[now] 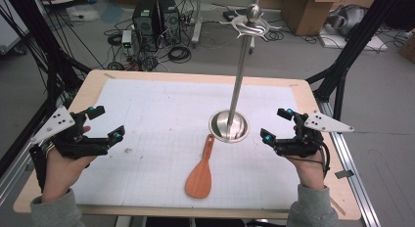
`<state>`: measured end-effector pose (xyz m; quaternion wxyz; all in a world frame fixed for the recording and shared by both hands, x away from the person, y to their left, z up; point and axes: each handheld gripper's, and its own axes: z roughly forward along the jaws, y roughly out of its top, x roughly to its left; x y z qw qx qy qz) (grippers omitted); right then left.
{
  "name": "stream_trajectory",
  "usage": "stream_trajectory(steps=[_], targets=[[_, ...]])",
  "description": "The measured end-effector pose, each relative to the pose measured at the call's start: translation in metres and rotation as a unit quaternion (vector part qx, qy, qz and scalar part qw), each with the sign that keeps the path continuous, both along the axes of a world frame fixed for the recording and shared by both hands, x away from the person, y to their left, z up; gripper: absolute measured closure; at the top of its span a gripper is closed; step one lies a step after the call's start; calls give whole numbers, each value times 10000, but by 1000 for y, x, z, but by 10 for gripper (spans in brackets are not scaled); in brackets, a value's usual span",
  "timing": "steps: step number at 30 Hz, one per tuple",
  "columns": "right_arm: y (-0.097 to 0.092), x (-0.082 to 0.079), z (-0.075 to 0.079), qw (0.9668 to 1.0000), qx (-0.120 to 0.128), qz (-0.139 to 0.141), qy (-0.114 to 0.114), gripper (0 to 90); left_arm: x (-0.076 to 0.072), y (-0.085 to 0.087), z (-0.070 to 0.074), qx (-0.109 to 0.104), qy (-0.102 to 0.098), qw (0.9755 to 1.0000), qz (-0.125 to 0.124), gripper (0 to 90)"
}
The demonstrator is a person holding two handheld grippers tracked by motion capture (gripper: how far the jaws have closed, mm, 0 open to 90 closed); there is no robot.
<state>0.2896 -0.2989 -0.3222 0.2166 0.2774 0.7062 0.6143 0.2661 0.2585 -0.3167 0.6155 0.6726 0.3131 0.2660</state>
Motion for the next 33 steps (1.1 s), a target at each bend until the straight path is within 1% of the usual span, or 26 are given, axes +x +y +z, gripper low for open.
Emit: stream_trajectory(steps=[1,5,6,7,8,12,13,15,16,17,18,19,20,22,25,26,27,28,29,30,33], targets=[[1,0,0,10000,-16,22,-30,55,0,0,0,0,1,10000,4,63],[4,-1,0,10000,-8,68,21,55,1,-2,-1,26,28,10000,-8,63],[6,-1,0,10000,-9,83,-11,55,1,-3,-1,17,25,10000,-14,63],[8,-1,0,9999,-1,101,25,55,1,-3,-1,30,37,10000,-9,63],[12,0,-1,9998,-4,163,72,55,0,-4,-1,49,47,10000,-13,63],[18,2,-3,9996,-52,255,87,56,-2,-7,-2,131,65,9999,-35,63],[21,2,-3,9995,-63,295,128,56,-2,-6,-2,142,61,9999,-27,64],[26,4,-4,9991,-92,385,129,64,-4,-5,-2,130,57,9999,-4,63],[28,5,-5,9990,-135,404,155,104,-5,-3,-2,129,43,9999,29,63],[30,6,-5,9986,-180,469,141,172,-6,-2,-2,127,24,9999,59,63],[35,7,-7,9978,-240,599,120,188,-8,2,-2,108,15,9999,85,63],[35,7,-7,9978,-240,599,120,188,-8,2,-2,108,15,9999,85,63],[37,8,-7,9976,-283,620,159,208,-9,3,-2,109,10,9999,97,63],[43,9,-9,9964,-317,743,253,299,-11,6,-2,89,13,9999,128,63],[52,9,-12,9946,-516,860,269,421,-12,8,-3,97,20,9998,158,64],[58,9,-13,9932,-613,951,289,496,-13,8,-3,98,30,9998,166,64],[58,9,-13,9932,-613,951,289,496,-13,9,-3,97,36,9998,162,64],[63,10,-15,9919,-701,999,343,574,-14,9,-3,101,35,9998,158,64],[64,10,-16,9914,-714,1031,383,617,-14,9,-3,90,36,9998,152,65],[64,10,-16,9914,-714,1031,383,617,-14,9,-3,85,37,9998,149,65],[69,13,-20,9892,-803,1112,521,712,-14,9,-3,98,48,9998,148,66]])
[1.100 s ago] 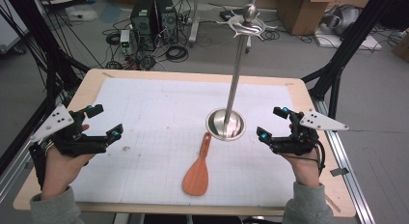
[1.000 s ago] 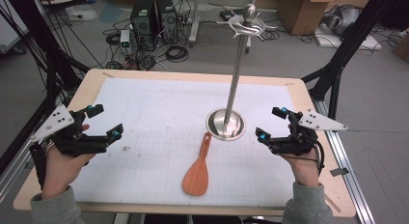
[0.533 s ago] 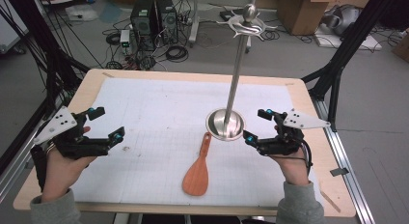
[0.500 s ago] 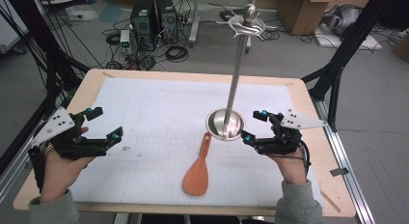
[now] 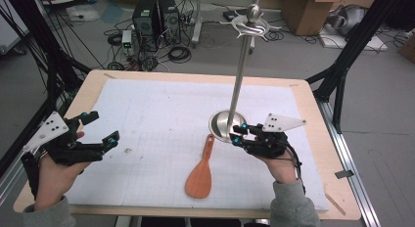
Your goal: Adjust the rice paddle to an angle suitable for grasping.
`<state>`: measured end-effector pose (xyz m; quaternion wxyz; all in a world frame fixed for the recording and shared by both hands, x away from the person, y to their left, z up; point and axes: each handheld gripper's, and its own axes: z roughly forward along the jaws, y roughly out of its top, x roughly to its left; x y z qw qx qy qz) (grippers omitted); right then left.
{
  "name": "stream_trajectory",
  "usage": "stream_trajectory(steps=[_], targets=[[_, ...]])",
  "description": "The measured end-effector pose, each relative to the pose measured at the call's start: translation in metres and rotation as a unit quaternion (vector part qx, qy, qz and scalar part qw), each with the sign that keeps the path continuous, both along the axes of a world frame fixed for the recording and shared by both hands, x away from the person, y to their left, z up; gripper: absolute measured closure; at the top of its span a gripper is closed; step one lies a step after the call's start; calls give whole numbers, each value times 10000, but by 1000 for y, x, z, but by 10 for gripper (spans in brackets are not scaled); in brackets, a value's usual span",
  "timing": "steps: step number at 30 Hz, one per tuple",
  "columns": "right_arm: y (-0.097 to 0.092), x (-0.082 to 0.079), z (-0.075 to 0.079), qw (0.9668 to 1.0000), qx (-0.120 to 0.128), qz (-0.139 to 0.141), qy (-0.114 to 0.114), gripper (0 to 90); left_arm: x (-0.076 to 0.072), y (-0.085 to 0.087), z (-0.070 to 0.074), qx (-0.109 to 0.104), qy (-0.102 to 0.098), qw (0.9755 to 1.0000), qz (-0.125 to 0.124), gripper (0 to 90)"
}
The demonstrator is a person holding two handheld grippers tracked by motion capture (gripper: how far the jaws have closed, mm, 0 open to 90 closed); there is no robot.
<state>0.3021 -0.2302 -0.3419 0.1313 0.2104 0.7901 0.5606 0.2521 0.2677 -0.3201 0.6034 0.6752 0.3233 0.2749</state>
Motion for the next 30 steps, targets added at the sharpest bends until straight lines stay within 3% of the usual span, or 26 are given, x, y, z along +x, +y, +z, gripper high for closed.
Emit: stream_trajectory(steps=[5,7,16,30], targets=[[6,3,-9,10000,-60,-5,-21,858,2,-2,-2,18,40,10000,-22,66],[12,6,-17,9998,-140,-24,104,892,3,-3,-3,40,64,10000,-48,67],[28,10,-30,9991,-360,58,232,893,3,-2,-2,17,58,10000,-60,67],[60,13,-58,9959,-661,433,435,893,4,-4,-4,47,117,9999,-89,67]])
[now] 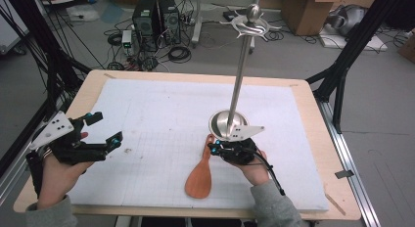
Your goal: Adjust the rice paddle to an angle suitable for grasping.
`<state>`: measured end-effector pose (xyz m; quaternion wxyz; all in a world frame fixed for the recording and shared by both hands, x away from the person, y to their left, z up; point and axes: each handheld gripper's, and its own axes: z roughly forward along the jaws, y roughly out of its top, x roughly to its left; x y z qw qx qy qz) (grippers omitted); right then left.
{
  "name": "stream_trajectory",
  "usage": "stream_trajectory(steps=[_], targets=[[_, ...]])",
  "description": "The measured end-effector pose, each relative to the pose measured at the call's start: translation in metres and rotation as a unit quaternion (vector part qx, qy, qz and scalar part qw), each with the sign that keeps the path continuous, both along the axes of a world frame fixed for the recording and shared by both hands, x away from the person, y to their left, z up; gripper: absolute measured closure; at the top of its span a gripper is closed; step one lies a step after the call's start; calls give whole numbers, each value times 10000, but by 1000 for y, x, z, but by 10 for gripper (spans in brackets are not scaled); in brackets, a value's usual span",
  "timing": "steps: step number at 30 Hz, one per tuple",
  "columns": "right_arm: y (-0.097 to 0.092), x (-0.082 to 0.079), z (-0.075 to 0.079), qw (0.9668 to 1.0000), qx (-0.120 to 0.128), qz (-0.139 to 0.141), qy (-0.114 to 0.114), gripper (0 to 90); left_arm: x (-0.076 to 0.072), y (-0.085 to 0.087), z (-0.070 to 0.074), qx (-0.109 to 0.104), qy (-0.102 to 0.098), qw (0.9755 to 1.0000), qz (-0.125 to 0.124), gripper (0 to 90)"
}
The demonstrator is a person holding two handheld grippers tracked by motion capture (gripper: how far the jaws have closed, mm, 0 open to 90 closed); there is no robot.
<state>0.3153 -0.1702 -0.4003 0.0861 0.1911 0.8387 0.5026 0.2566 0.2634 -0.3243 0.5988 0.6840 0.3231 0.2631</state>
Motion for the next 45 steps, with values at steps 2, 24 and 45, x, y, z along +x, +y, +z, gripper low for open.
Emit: stream_trajectory(steps=[2,24,45], targets=[[5,-1,-3,9999,-75,71,18,892,0,0,-1,-10,0,10000,-2,67],[49,-7,-36,9965,-599,523,262,891,4,-5,-5,62,117,9999,-39,70],[73,-14,-48,9918,-952,833,201,892,6,-7,-9,144,204,9997,-60,71]])
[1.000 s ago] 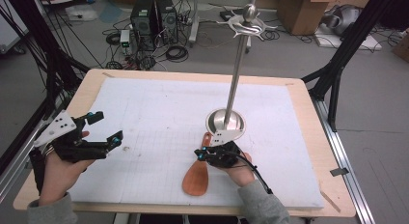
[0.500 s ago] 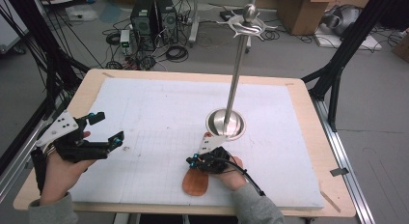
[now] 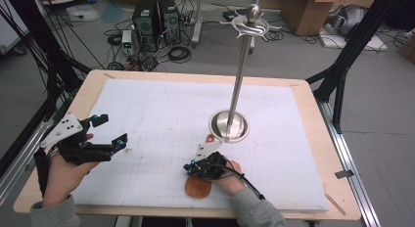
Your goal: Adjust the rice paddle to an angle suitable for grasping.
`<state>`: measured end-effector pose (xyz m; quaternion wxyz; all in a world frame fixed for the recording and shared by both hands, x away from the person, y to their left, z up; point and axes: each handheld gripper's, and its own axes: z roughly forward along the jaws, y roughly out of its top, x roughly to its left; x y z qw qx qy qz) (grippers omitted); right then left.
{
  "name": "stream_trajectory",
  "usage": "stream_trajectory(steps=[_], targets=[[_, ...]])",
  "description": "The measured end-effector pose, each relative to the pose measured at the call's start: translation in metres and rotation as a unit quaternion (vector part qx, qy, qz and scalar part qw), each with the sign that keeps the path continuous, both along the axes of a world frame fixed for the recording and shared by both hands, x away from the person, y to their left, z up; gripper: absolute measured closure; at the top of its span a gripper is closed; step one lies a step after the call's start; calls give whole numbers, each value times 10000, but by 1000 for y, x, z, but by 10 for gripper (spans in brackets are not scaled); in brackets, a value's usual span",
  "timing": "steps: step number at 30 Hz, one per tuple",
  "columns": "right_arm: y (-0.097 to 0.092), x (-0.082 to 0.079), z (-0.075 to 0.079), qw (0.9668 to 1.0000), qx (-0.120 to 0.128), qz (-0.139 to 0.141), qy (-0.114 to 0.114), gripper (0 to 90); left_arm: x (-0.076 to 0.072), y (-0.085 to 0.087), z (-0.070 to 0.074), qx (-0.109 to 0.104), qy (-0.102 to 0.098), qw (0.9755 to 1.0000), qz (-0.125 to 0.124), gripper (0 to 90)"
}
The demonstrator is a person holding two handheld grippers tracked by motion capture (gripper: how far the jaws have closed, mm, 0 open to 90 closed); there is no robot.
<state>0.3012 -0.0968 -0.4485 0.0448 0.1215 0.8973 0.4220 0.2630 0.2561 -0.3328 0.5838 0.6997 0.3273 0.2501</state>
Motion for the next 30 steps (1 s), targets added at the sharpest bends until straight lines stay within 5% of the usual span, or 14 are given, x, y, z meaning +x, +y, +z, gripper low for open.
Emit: stream_trajectory(steps=[30], targets=[[-29,-8,5,9985,-202,-74,510,894,8,-11,-3,44,115,9998,-165,75]])
